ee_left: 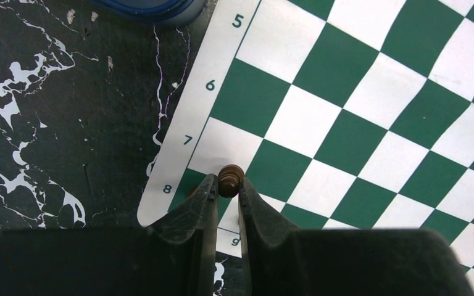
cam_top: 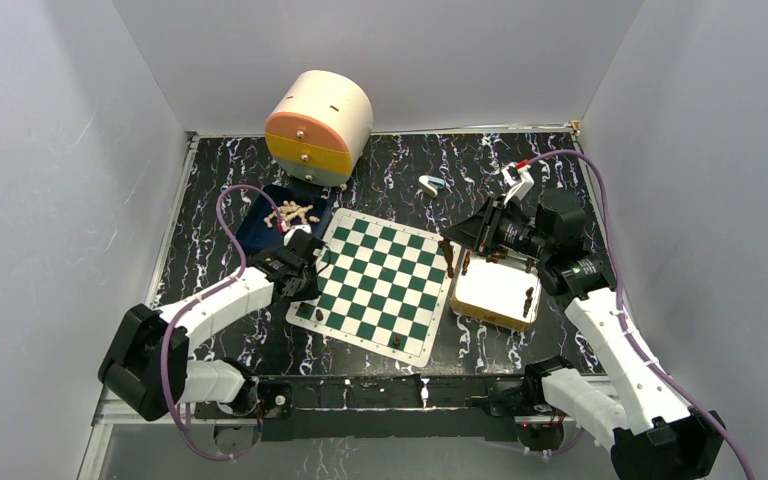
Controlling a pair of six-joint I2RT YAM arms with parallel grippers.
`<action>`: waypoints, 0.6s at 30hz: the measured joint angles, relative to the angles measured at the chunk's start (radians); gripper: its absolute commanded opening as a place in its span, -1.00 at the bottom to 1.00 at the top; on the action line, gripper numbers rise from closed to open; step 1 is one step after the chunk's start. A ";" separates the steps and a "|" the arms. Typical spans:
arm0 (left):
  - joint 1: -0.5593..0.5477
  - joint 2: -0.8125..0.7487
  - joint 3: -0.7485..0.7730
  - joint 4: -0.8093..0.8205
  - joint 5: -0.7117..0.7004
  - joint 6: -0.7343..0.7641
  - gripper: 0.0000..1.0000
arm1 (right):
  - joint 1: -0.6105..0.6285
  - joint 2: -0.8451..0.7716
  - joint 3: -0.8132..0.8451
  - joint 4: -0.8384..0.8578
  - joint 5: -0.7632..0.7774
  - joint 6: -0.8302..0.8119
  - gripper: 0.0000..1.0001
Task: Set up the chess pieces on the board
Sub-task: Place the chess piece on the chessboard.
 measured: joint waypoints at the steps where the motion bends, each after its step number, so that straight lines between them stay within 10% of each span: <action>1: 0.001 0.005 0.000 0.000 0.002 0.000 -0.94 | 0.000 0.000 0.000 0.000 0.000 0.000 -0.81; 18: 0.012 0.035 -0.006 0.029 0.002 0.011 -0.92 | 0.000 0.006 0.000 0.000 0.000 0.000 -0.81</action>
